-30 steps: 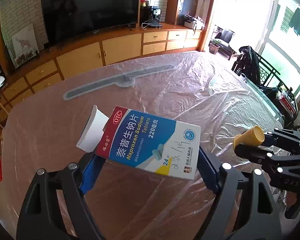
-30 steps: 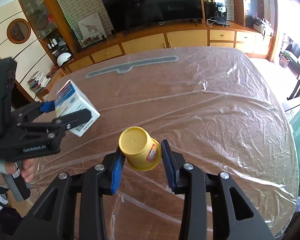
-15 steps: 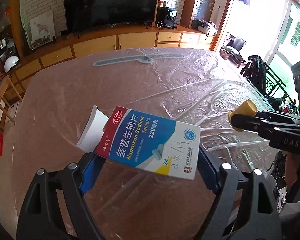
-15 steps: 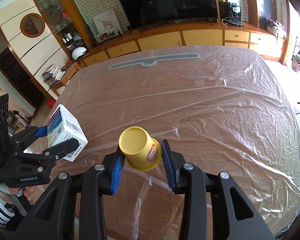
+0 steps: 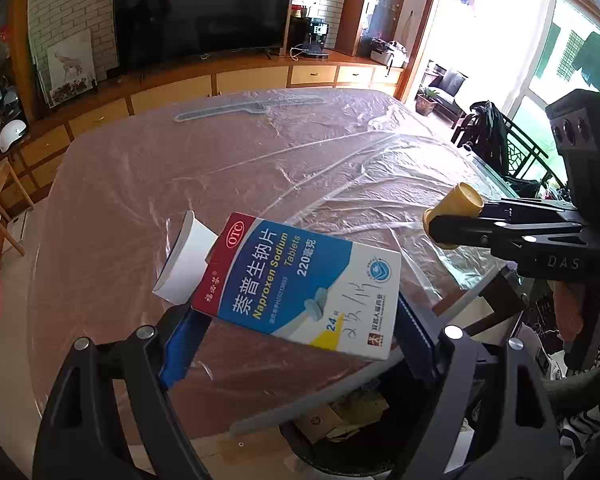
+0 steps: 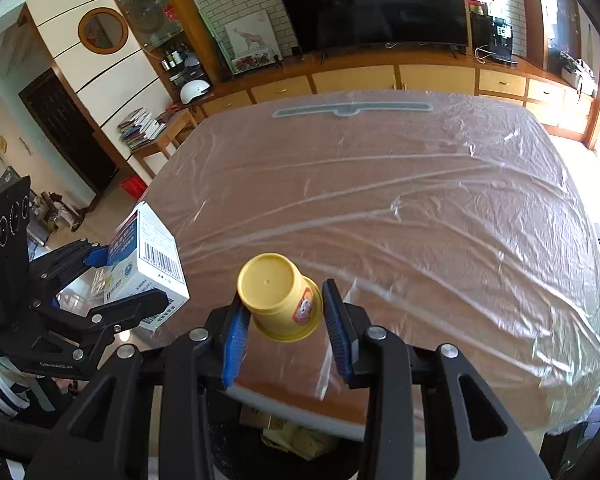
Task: Collect trash
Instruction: 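Carry the yellow cup and medicine box over the black trash bin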
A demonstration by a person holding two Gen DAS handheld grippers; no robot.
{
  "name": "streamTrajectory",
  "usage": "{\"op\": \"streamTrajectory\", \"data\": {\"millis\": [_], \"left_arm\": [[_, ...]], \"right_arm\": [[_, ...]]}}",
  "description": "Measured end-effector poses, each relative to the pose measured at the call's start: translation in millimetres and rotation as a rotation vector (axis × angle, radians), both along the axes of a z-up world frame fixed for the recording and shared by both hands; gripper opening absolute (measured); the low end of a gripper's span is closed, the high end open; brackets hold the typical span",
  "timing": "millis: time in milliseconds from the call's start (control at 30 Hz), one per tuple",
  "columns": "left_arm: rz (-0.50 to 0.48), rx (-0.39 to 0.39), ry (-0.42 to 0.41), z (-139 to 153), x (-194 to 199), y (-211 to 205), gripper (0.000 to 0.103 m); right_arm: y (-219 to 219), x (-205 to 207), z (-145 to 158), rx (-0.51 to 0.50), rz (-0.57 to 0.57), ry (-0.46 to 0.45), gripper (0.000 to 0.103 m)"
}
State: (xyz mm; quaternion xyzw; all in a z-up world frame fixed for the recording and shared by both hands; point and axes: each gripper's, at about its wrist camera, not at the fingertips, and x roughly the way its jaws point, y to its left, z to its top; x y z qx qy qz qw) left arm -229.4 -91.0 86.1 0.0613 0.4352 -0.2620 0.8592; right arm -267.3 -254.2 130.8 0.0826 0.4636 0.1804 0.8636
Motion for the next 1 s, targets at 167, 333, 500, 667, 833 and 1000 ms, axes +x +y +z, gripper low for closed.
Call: {"op": "streamTrajectory", "data": {"millis": [167,333,500,667,833,1000], "left_arm": [[-0.045,0.025,-0.001,-1,-27,-3,0.085],[-0.099,0.038,0.014,-4,-50,-8,0.085],[-0.17,0.052,0.026,-9,-74,-15,0.085],[-0.215,0.061,0.058,-18,-94,-19,0.085],[-0.249,0.084,0.115,-37,-106,-22,0.085],[-0.259,0.101,0.162,-57,-108,-24,0.085]], "right_arm": [[3,-25,-2,0.004,0.031,0.026,0.036],[6,-48,-5,0.002,0.058,0.048,0.036],[7,-68,-8,-0.005,0.084,0.064,0.036],[7,-81,-17,-0.007,0.092,0.095,0.036],[6,-95,-34,-0.017,0.098,0.138,0.036],[8,-100,-51,-0.039,0.098,0.173,0.036]]}}
